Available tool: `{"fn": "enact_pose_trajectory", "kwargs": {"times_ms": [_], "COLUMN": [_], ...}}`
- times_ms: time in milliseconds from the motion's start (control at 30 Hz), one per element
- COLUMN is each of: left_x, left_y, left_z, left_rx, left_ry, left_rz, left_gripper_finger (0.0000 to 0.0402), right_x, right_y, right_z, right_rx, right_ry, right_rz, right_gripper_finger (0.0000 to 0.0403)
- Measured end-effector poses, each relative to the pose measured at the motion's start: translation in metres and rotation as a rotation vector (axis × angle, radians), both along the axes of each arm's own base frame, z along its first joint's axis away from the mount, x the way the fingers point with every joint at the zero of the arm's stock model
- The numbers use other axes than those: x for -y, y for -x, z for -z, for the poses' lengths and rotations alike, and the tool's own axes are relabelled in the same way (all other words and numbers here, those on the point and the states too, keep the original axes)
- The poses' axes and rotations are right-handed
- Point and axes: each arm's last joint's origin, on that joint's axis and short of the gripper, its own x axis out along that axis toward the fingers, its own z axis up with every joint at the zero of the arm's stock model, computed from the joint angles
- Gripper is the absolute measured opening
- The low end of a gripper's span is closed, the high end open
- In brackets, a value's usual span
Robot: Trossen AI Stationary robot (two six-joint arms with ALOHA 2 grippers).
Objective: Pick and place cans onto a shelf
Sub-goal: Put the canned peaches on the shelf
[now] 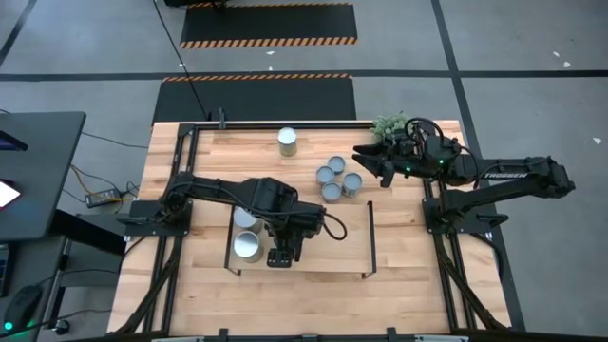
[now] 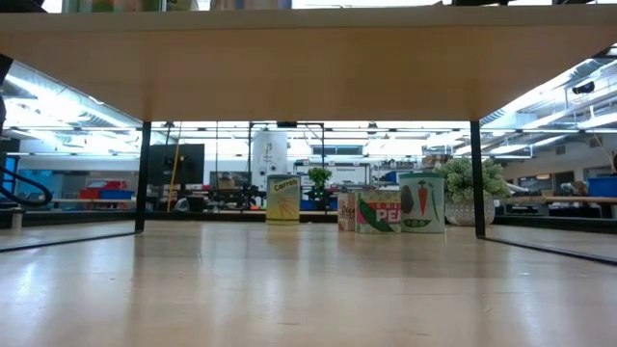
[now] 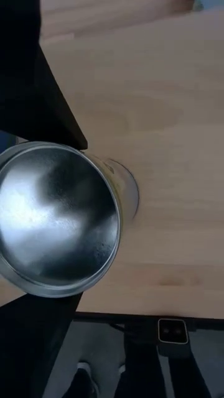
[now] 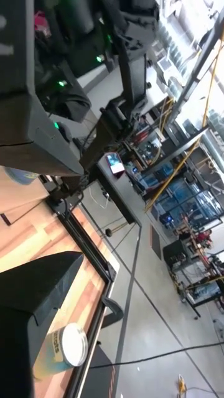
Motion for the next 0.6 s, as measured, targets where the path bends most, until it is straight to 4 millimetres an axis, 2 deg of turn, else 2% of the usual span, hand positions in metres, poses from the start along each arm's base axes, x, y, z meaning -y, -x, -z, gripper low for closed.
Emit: {"fn": "enact_pose_trajectory", "kwargs": {"times_ms": [600], "left_x": [0.0006], "left_y": [0.0006], "left_z": [-0.0009], "left_rx": [0.008], "left_ry": [0.008], "left_rz": [0.061], "left_gripper_finger": [0.0355], "right_x": [-0.0088], "right_y": [-0.0007], "right_z": [0.0022], "right_rx": [-0.027], "right_ry": [0.016], "right_rz": [-0.011], "right_gripper_finger": [0.0217]}}
